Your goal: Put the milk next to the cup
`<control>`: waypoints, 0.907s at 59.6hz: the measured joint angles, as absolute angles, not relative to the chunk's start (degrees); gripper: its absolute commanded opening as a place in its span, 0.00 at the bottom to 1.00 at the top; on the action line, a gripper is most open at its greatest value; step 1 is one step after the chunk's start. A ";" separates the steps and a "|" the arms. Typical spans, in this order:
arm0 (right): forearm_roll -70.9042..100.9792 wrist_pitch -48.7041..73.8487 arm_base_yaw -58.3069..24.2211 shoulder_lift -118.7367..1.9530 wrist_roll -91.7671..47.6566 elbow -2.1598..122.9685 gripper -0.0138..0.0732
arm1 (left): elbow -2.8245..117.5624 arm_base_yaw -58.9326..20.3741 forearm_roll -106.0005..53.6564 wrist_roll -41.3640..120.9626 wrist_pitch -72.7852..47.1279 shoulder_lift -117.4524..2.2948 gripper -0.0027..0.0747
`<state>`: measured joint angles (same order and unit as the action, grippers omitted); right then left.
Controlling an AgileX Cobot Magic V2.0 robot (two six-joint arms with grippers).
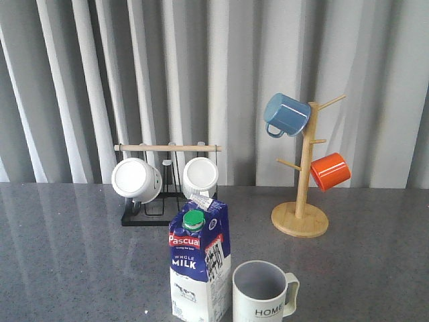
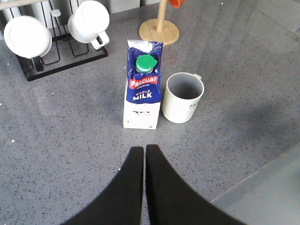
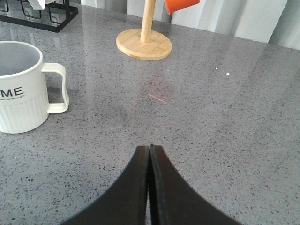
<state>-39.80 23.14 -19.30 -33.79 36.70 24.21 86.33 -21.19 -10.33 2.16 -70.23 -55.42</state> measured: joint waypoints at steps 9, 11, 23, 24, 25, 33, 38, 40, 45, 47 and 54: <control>-40.03 23.19 -19.30 -33.79 36.81 24.21 0.15 | 78.25 -21.19 -10.21 2.16 -64.09 -48.31 0.02; -40.03 23.19 -19.30 -33.79 36.81 24.21 0.15 | 77.08 -21.19 -10.21 2.16 -62.91 -46.79 0.02; -40.03 23.19 -19.30 -33.79 36.81 24.21 0.15 | 74.75 -21.19 -10.21 2.11 -61.46 -40.86 0.02; -40.03 23.19 -19.30 -33.79 36.81 24.21 0.15 | 74.67 -21.19 -10.21 2.11 -61.46 -40.51 0.02; -40.03 23.19 -19.30 -33.79 36.81 24.21 0.15 | 74.62 -21.19 -10.21 2.11 -61.46 -40.34 0.02; -40.03 23.19 -19.30 -33.79 36.81 24.21 0.15 | 74.62 -21.19 -10.21 2.11 -61.46 -39.31 0.02; -40.03 23.25 -19.30 -33.79 36.81 24.21 0.15 | 74.62 -21.19 -10.21 2.11 -61.46 -39.29 0.02; -40.03 23.25 -19.30 -33.79 36.81 24.21 0.15 | 74.62 -21.19 -10.21 2.11 -61.46 -39.29 0.02; -40.03 23.25 -19.30 -33.79 36.81 24.21 0.15 | 74.62 -21.19 -10.09 2.59 -61.46 -39.29 0.02; -40.03 23.25 -19.30 -33.79 36.81 24.21 0.15 | 74.62 -21.19 -9.97 2.66 -61.46 -39.29 0.02; -40.03 23.25 -19.30 -33.79 36.81 24.21 0.15 | 72.82 -21.14 -9.62 2.46 -58.67 -38.96 0.02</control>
